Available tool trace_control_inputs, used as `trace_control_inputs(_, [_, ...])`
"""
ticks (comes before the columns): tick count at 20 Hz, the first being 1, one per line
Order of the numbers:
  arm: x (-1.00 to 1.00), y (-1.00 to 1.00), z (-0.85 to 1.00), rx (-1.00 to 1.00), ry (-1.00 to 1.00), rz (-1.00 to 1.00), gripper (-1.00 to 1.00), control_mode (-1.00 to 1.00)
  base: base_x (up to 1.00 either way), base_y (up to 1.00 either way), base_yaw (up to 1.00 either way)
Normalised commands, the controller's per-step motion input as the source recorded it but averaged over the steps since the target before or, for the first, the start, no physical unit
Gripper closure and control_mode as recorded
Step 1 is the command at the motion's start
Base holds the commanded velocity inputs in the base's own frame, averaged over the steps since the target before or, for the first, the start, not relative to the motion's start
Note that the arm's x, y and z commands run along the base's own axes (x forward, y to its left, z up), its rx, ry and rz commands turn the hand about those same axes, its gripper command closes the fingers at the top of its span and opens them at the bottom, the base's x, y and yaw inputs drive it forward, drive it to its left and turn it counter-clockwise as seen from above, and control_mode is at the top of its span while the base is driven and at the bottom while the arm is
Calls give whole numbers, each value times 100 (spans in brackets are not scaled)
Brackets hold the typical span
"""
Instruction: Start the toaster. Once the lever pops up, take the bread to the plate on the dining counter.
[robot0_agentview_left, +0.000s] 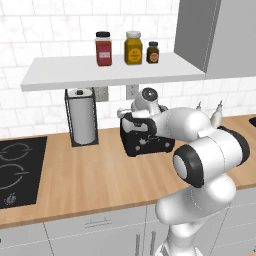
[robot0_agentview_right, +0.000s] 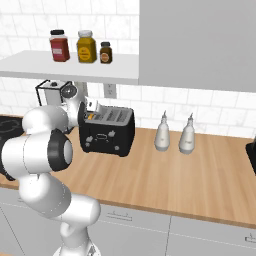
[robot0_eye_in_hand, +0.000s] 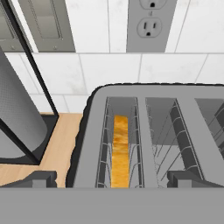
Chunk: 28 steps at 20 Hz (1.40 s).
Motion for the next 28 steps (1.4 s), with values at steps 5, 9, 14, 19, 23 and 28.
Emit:
trace_control_inputs(5, [0, 0, 0, 0, 0, 0, -100, -100, 0, 0, 0])
trace_control_inputs(9, [0, 0, 0, 0, 0, 0, -100, -100, 0, 0, 0])
trace_control_inputs(14, [0, 0, 0, 0, 0, 0, -100, -100, 0, 0, 0])
trace_control_inputs(19, [0, 0, 0, 0, 0, 0, -100, -100, 0, 0, 0])
trace_control_inputs(23, [0, 0, 0, 0, 0, 0, -100, -100, 0, 0, 0])
trace_control_inputs(28, [0, 0, 0, 0, 0, 0, -100, -100, 0, 0, 0])
